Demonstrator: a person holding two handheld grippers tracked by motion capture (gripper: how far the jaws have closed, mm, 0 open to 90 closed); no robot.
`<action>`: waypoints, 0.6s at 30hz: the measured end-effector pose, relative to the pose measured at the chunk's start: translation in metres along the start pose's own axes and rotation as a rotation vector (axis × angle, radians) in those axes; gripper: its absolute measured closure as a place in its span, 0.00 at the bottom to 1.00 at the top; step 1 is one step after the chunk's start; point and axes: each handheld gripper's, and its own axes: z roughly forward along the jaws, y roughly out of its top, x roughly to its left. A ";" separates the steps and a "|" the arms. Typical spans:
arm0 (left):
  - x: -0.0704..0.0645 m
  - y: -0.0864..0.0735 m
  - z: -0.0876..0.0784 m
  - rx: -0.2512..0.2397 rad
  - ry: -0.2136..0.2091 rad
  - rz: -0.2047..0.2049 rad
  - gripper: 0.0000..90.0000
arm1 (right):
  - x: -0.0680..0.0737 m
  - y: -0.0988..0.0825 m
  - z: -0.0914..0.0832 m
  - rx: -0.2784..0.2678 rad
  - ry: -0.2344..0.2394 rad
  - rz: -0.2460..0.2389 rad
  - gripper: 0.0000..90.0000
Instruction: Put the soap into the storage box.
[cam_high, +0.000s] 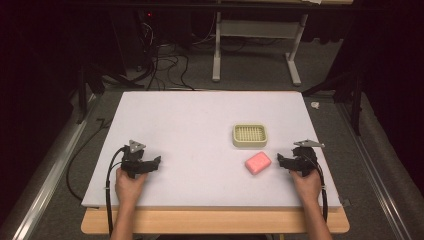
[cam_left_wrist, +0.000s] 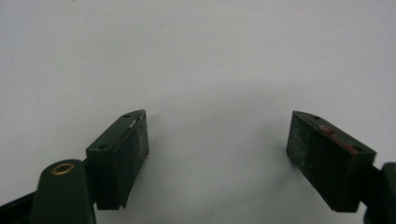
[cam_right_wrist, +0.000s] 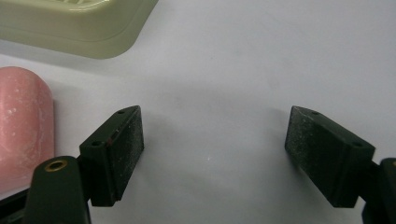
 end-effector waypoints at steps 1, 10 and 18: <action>0.000 0.000 0.000 0.000 0.000 0.000 0.24 | 0.000 0.000 0.000 0.000 0.000 0.000 0.22; 0.000 0.000 0.000 0.000 0.000 0.000 0.24 | 0.000 0.000 0.000 0.000 -0.001 0.000 0.22; 0.000 0.000 0.000 0.001 -0.001 0.000 0.24 | 0.000 0.001 0.000 0.011 0.003 0.006 0.22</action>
